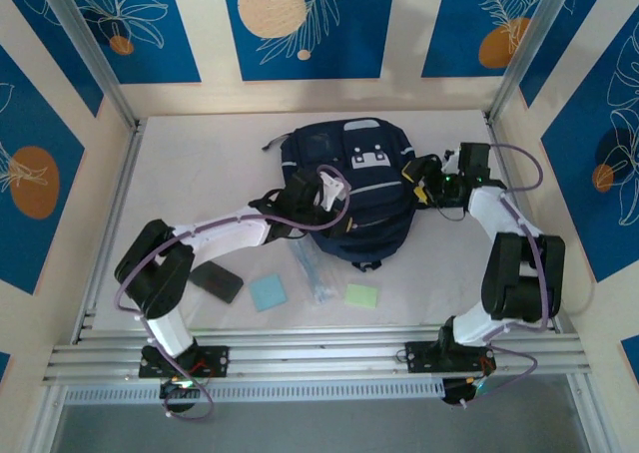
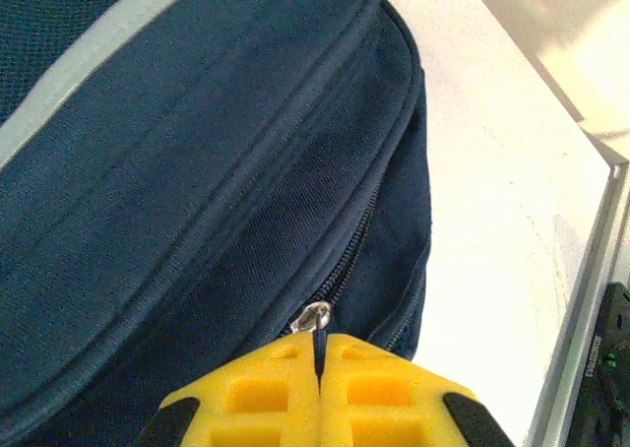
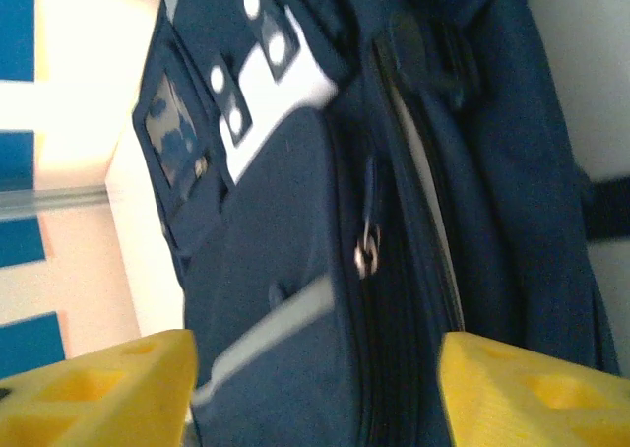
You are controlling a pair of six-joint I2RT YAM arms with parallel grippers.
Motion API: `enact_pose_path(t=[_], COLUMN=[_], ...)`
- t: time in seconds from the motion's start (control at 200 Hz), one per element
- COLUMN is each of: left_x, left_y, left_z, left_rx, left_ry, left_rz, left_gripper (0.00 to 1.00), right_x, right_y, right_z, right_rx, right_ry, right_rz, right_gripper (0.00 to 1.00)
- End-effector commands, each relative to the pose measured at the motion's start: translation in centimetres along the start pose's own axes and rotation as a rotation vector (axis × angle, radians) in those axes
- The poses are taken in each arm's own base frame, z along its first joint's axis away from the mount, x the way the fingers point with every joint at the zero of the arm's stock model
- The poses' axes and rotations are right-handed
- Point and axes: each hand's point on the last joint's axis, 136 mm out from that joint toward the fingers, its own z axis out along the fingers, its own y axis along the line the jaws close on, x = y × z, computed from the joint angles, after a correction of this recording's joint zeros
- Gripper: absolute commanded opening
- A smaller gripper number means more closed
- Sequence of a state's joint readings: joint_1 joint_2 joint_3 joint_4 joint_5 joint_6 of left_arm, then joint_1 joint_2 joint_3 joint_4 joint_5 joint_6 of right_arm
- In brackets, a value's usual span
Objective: Pack the student bag
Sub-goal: Unzip the student bag at the center of the table.
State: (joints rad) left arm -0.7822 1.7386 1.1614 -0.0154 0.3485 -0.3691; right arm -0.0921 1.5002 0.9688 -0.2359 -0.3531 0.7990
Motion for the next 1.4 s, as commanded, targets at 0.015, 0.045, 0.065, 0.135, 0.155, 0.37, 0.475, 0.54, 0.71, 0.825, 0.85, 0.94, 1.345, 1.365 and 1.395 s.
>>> enact_pose_path(t=[0.015,0.045,0.065,0.135,0.155,0.37,0.475,0.54,0.71,0.825,0.85,0.94,1.345,1.365,1.395], left_x=[-4.0,-4.1,-4.2,-4.3,-4.4,-4.2,-4.1,-4.2,-4.5,-5.1,-5.2,-5.4,-3.7,-3.4,-3.0], left_y=[-1.8,-1.9,-1.9,-2.1,-2.1,-2.2,-2.2,-1.9,-1.0,-1.2,-1.3,-1.5,-1.7,-1.6,-1.5], left_z=[-0.3,-0.3,-0.3,-0.3,-0.4,-0.8,-0.7,-0.6,-0.1,-0.2,-0.2,-0.3,-0.8,-0.8,-0.8], left_rx=[0.056,0.058,0.059,0.067,0.07,0.066,0.067,0.056,0.016,0.026,0.03,0.035,0.051,0.048,0.045], left_ry=[-0.1,-0.101,-0.103,-0.105,-0.106,-0.113,-0.118,-0.126,-0.14,-0.152,-0.155,-0.16,-0.131,-0.126,-0.118], left_rz=[0.029,0.03,0.03,0.026,0.026,0.022,0.016,0.011,0.005,0.002,0.003,0.002,-0.014,-0.015,-0.016], left_gripper=[0.0,0.0,0.0,0.0,0.0,0.0,0.0,0.0,0.0,0.0,0.0,0.0,0.0,0.0,0.0], right_x=[2.7,3.3,3.8,5.1,5.4,7.4,8.6,9.5,12.3,13.5,13.6,13.8,11.1,10.8,10.3], right_y=[0.4,0.2,0.0,-0.1,-0.2,0.5,0.8,0.5,-0.6,-0.8,-0.8,-0.9,-0.6,-0.5,-0.1], right_z=[-1.3,-1.3,-1.2,-0.8,-0.6,2.7,3.6,3.7,2.6,1.8,1.7,1.5,4.1,4.3,4.6], right_rx=[-0.021,-0.021,-0.02,-0.032,-0.03,-0.049,-0.005,0.013,0.028,0.022,0.022,0.021,-0.037,-0.036,-0.04], right_ry=[0.0,0.006,0.011,0.018,0.019,0.082,0.118,0.14,0.151,0.15,0.148,0.143,0.043,0.036,0.025], right_rz=[0.041,0.053,0.063,0.08,0.086,0.108,0.09,0.099,0.13,0.14,0.141,0.146,0.174,0.177,0.177], right_gripper=[0.73,0.73,0.73,0.73,0.73,0.71,0.71,0.73,0.75,0.75,0.75,0.76,0.69,0.67,0.62])
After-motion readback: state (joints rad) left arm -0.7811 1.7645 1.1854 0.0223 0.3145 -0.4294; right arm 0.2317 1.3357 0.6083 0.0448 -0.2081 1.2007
